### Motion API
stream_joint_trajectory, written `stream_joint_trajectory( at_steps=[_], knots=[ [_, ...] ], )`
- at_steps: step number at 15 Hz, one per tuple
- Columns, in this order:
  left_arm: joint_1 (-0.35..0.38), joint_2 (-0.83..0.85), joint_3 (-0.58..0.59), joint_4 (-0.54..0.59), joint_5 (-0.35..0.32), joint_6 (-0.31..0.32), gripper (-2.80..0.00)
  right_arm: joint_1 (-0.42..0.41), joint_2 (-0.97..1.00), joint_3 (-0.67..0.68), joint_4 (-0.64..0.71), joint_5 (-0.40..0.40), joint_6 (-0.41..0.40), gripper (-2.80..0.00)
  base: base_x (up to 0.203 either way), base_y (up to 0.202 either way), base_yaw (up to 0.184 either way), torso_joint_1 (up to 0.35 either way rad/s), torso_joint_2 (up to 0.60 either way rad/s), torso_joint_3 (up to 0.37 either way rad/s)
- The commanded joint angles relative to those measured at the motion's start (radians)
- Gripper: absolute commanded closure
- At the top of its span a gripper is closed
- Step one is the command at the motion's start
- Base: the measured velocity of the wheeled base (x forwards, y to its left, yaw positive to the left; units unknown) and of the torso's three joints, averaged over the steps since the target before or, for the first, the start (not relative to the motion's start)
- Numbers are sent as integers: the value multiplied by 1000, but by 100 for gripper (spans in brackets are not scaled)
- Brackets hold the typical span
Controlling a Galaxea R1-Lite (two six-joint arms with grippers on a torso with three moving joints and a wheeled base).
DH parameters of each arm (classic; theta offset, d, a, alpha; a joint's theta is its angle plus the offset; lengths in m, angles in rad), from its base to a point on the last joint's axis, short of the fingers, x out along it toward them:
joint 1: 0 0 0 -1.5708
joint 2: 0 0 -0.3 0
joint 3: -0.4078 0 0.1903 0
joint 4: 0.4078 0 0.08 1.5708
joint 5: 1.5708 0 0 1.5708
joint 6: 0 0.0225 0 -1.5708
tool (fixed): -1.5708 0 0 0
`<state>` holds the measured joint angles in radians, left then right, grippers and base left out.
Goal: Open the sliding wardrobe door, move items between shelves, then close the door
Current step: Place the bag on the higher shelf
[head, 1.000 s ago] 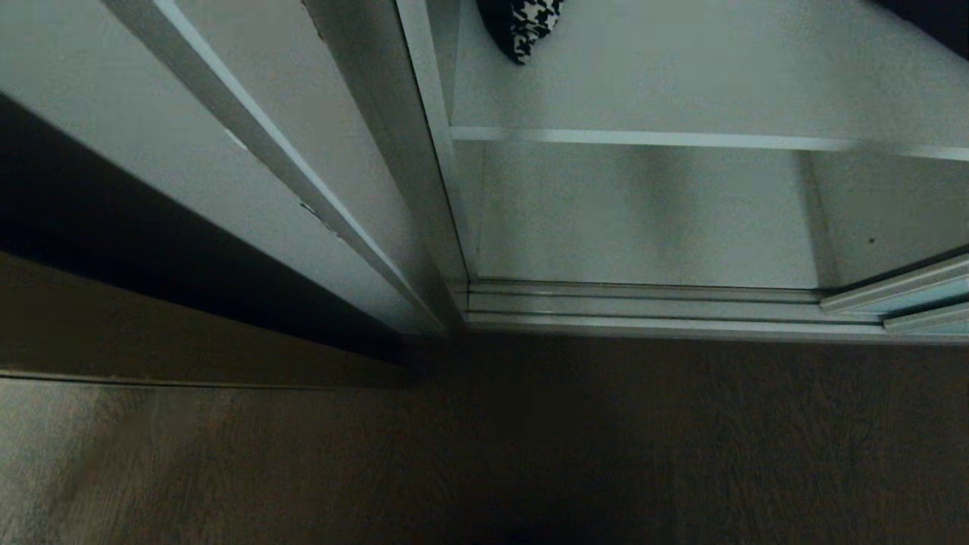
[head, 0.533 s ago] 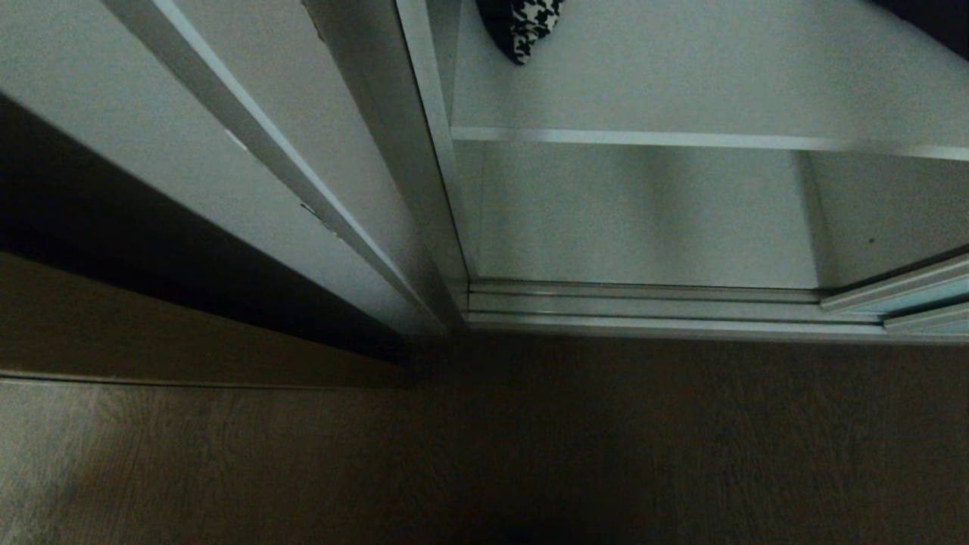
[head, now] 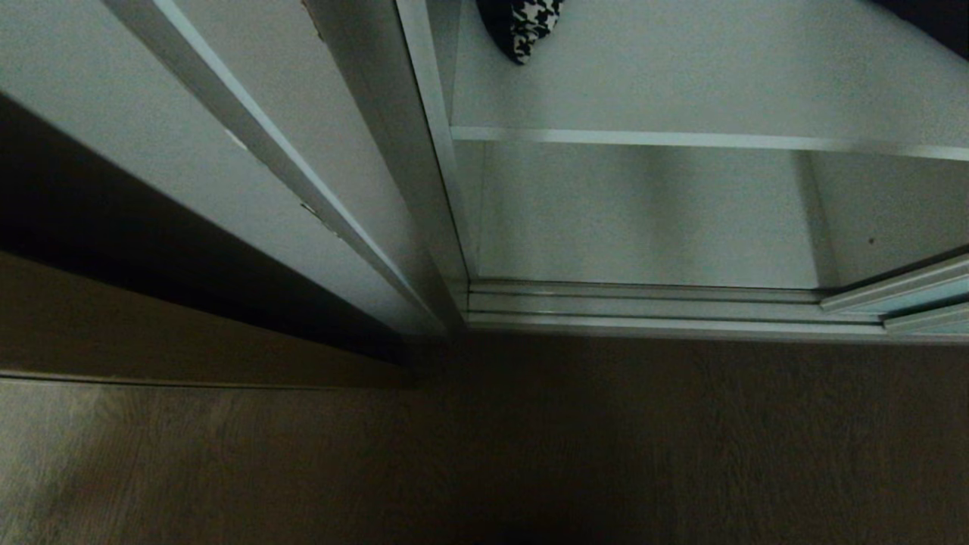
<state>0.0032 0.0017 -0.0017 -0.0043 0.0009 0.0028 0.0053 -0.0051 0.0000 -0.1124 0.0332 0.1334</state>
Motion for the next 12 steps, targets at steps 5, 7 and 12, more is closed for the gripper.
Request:
stream_joint_trajectory(
  at_steps=[5,7,12],
  knots=[
    [1,1,0,0,1,0,0,1,2,-10,45,37,-230,0,0,0,0,0,0,0],
    [0,1,0,0,1,0,0,1,5,-8,29,31,-187,0,0,0,0,0,0,0],
    [0,1,0,0,1,0,0,-1,2,0,4,29,-165,0,0,0,0,0,0,0]
  ],
)
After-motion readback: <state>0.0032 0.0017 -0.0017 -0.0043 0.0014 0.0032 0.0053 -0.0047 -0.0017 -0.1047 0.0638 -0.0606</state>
